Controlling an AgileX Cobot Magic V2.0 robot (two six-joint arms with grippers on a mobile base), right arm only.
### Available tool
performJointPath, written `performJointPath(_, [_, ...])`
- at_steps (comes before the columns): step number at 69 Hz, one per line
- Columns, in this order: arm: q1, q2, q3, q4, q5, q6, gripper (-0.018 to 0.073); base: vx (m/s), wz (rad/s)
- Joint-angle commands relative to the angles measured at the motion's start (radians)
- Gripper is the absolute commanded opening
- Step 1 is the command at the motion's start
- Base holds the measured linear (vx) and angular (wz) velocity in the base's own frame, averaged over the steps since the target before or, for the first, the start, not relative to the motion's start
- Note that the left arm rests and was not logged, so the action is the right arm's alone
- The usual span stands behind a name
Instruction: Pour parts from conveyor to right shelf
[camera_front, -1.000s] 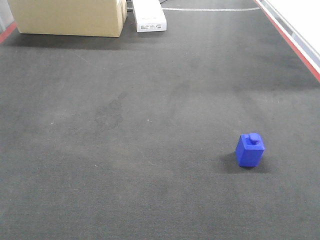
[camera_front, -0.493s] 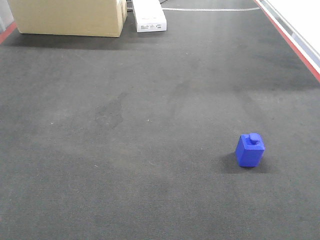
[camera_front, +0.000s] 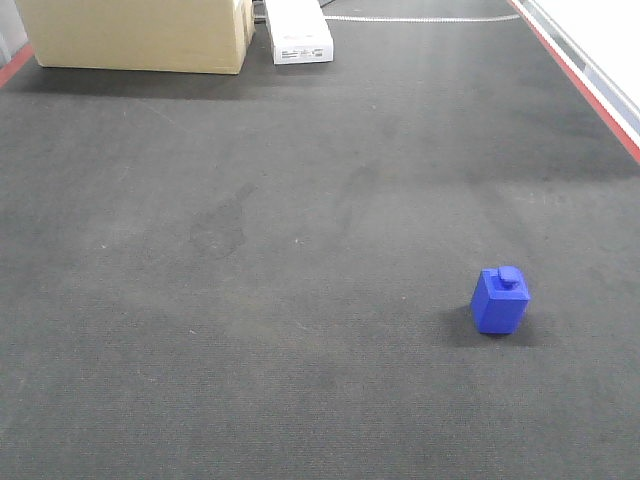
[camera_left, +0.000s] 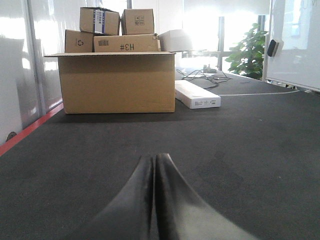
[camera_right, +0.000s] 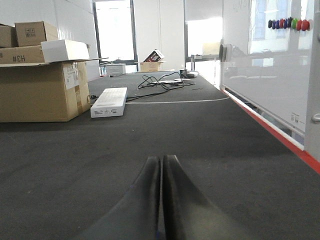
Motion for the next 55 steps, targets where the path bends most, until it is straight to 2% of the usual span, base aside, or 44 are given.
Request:
performJointPath(1, [-0.003,-0.012,-0.007,0.027,-0.077,-0.005,-0.0009,0.0,0.0])
performJointPath(16, [-0.003,0.054,-0.153,0.009,-0.012,-0.015,-0.0009,0.0,0.0])
performJointPath(26, [-0.003,0.204,-0.273,-0.085,0.1,-0.017,-0.0009,0.0,0.0])
performJointPath(33, [-0.003,0.315,-0.331,-0.107,0.162,-0.017,-0.0009,0.0,0.0])
performJointPath(42, [-0.003,0.435,-0.38,-0.1,0.257,-0.016,-0.0009,0.0,0.0])
performJointPath(55, [-0.003,0.544,-0.41,-0.023,0.317,-0.008,-0.0009,0.0,0.0])
